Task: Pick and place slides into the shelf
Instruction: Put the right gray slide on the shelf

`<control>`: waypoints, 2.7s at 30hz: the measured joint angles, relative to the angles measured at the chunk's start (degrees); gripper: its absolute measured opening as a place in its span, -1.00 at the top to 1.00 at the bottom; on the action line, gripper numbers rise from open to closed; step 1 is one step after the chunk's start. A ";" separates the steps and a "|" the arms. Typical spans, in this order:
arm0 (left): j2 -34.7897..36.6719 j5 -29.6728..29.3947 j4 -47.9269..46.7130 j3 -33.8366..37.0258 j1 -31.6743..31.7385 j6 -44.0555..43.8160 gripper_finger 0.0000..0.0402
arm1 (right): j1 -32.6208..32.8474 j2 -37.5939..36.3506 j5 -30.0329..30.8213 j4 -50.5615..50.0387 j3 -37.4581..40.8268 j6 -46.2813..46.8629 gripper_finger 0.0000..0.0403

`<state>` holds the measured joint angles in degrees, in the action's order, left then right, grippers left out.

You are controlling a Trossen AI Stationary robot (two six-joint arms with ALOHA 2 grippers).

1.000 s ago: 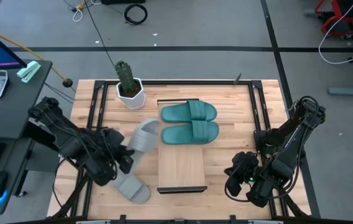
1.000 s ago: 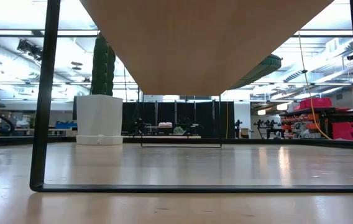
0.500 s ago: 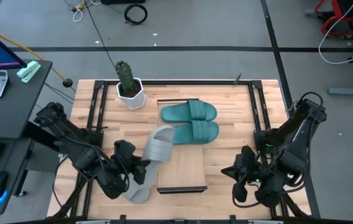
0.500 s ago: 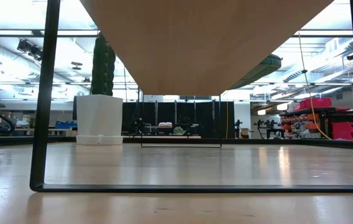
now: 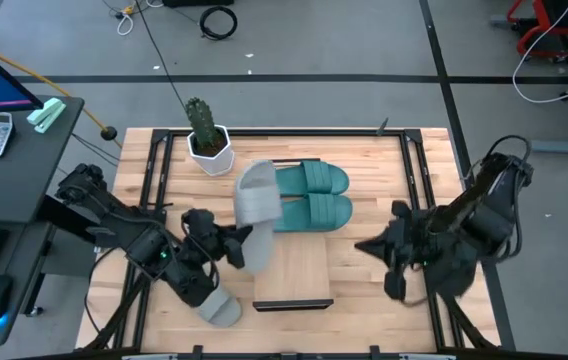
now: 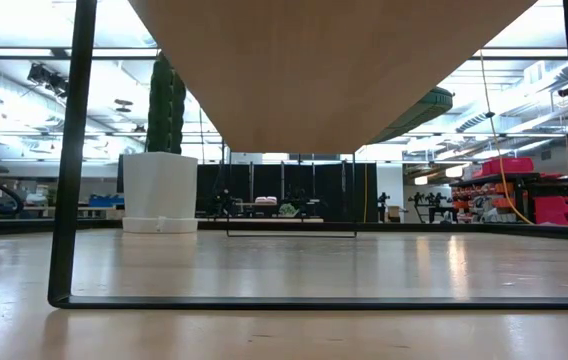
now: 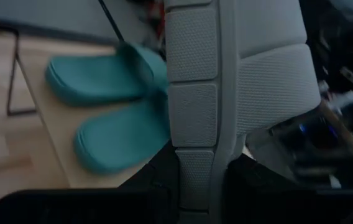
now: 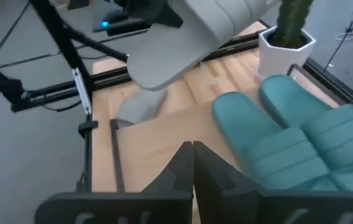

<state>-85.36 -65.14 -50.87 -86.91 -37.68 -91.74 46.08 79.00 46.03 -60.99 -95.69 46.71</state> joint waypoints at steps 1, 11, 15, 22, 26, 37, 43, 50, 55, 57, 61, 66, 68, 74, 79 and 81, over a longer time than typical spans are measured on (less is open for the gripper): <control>0.00 -0.86 -0.01 0.00 0.73 0.03 0.59 | -0.76 -0.79 -0.74 -0.04 0.15 -0.41 0.97; -0.06 -10.78 3.75 0.02 3.80 2.04 0.59 | -5.78 -7.09 -3.99 -2.81 0.49 -5.98 0.97; -2.17 -21.04 12.65 0.00 2.97 3.28 0.60 | -6.00 -9.69 -5.03 -7.34 0.49 -9.23 0.97; -13.33 -24.14 55.07 -0.02 5.87 30.24 0.60 | -5.76 -14.64 -10.40 -10.49 0.49 -15.79 0.97; -22.63 -24.89 79.78 -2.79 9.34 48.23 0.60 | -4.05 -17.82 -14.63 -12.88 0.49 -18.31 0.97; -38.74 -25.21 83.59 -28.64 10.95 64.98 0.60 | 2.63 -25.64 -14.83 -15.25 0.49 -13.46 0.97; -41.08 -25.12 83.49 -34.31 9.15 70.97 0.60 | 2.85 -26.93 -14.18 -16.83 0.49 -13.26 0.97; -41.18 -25.03 83.47 -33.53 7.54 71.29 0.60 | 2.85 -26.02 -12.92 -16.81 0.49 -13.77 0.97; -41.16 -25.01 83.27 -33.51 6.84 72.80 0.60 | 2.85 -24.72 -12.52 -16.79 0.49 -13.52 0.97; -40.88 -24.91 83.30 -33.51 6.44 74.30 0.60 | 2.85 -24.10 -11.85 -16.79 0.49 -13.50 0.97; -39.98 -24.89 83.52 -33.44 5.22 75.18 0.60 | 2.85 -22.76 -11.57 -16.76 0.49 -13.45 0.97; -39.77 -24.85 83.46 -33.45 3.16 70.51 0.60 | 2.85 -21.94 -11.60 -16.74 0.52 -12.64 0.97; -40.62 -24.83 83.12 -33.53 2.64 64.60 0.60 | 2.85 -22.00 -11.54 -16.75 0.52 -12.19 0.97; -44.30 -24.66 81.97 -33.31 2.24 53.06 0.60 | 2.85 -22.10 -11.56 -16.74 0.52 -11.97 0.97; -43.85 -24.85 80.89 -33.46 2.36 53.95 0.60 | 2.85 -22.10 -11.57 -16.74 0.52 -11.97 0.97; -43.60 -24.83 80.65 -33.42 2.37 56.52 0.60 | 2.85 -22.10 -11.57 -16.74 0.52 -11.97 0.97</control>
<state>-128.97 -89.97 29.78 -120.33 -35.31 -35.22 48.93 56.90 34.46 -77.73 -95.18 34.74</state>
